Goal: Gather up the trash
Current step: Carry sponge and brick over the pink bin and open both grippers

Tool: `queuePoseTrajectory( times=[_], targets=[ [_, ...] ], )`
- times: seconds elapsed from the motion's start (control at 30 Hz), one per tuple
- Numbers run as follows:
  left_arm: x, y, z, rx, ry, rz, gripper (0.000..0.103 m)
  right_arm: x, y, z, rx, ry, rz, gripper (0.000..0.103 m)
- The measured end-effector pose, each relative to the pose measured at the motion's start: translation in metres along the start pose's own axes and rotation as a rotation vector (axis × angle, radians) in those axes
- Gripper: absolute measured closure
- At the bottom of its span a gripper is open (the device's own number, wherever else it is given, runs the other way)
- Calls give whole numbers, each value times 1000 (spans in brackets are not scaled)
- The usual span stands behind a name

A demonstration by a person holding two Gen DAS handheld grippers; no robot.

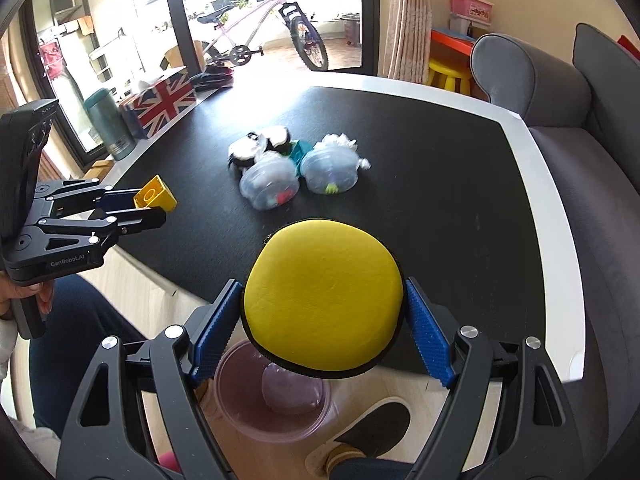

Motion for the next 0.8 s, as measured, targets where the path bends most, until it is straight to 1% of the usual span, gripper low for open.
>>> queuePoseTrajectory(
  times=[0.23,0.53,0.63,0.73,0.8],
  targets=[
    [16,-35,8,-22,-33,14,71,-21,-40,0,-50,29,32,24],
    [29,-82,-10,-101,-80,28,71,-43,-87,-25,-147,77,47,24],
    [30,-90,-13,-110,-88,34,71,-47,-96,-36,-171,95,43,24],
    [28,-92,-11,-107,-87,39,71,-52,-98,-43,-187,113,53,23],
    [27,-91,-10,-105,-85,41,71,-54,-96,-46,-194,101,58,20]
  ],
)
Point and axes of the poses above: each gripper's, at about its wrist camera, not at the fingertips, and z roughly against the way its jaws point, x to its right, y to its top, the point moved 1 cm from there along -z, roughly the way its jaws point, and after that the axes turned 6 degrees about -x, right-handed, at the moved point
